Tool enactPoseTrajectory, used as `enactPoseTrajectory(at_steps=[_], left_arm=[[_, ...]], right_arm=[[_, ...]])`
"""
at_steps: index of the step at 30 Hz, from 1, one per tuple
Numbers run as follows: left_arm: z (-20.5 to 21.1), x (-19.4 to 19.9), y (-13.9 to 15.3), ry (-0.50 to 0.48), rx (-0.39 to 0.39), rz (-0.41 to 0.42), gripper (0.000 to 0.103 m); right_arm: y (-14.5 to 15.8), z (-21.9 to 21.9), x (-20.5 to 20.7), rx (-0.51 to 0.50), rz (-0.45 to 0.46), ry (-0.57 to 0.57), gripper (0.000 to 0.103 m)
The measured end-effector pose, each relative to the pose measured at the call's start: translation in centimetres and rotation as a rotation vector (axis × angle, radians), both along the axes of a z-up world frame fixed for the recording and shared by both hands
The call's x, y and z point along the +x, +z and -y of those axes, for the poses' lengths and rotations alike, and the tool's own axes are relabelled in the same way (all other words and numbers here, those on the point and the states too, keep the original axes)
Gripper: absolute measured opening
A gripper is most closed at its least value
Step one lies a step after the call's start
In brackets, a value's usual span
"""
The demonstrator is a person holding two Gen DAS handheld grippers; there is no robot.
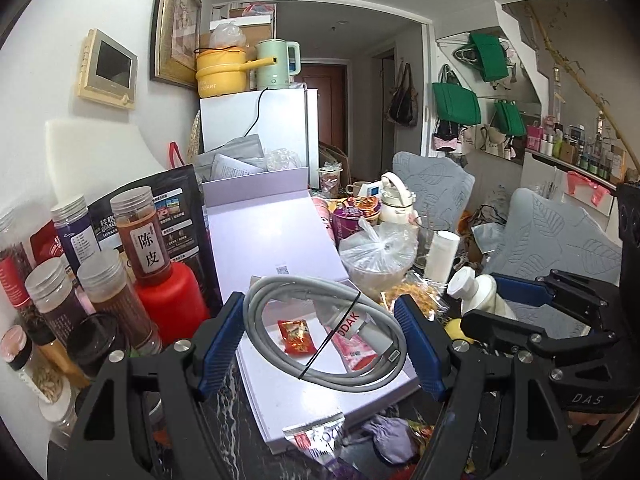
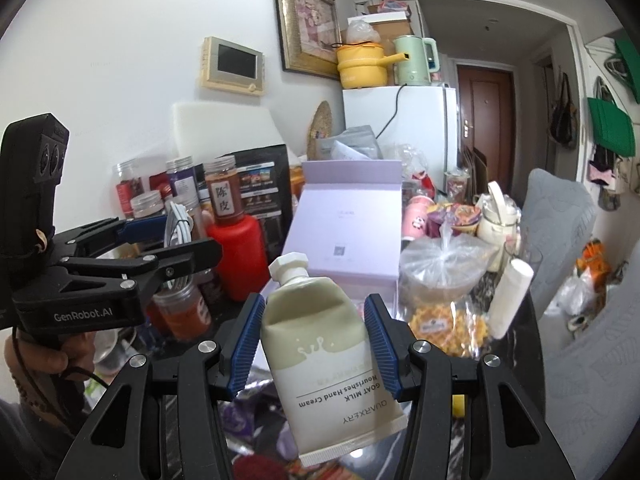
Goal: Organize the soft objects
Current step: 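Carry the white cable and cream tube with both grippers over the lavender box, then lower the cable and cream tube into the lavender box and open both grippers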
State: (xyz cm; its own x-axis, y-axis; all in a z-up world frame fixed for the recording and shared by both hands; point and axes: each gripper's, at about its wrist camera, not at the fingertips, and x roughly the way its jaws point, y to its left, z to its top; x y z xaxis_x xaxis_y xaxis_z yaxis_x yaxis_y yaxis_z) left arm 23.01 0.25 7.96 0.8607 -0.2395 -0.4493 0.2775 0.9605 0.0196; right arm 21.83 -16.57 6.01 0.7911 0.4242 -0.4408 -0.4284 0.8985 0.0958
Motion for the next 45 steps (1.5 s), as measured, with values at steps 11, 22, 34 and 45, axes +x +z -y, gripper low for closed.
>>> enactPoseTrajectory(at_steps=[11, 22, 34, 45], left_arm=[[0.3, 6.2, -1.0, 0.010, -0.001, -0.007, 0.075], [0.6, 12.0, -2.2, 0.030, 0.052, -0.018, 0.075], [0.4, 17.8, -6.1, 0.068, 0.099, -0.134, 0.075], [0.6, 20.0, -9.5, 0.086, 0.149, -0.209, 0.075]], right_arm=[[-0.1, -0.9, 6.6, -0.020, 0.015, 0.014, 0.051], [-1.2, -1.6, 12.5, -0.031, 0.005, 0.018, 0.051], [-4.2, -2.9, 17.8, -0.071, -0.060, 0.022, 0.051], [-7.6, -3.7, 20.5, -0.124, -0.147, -0.004, 0.051]])
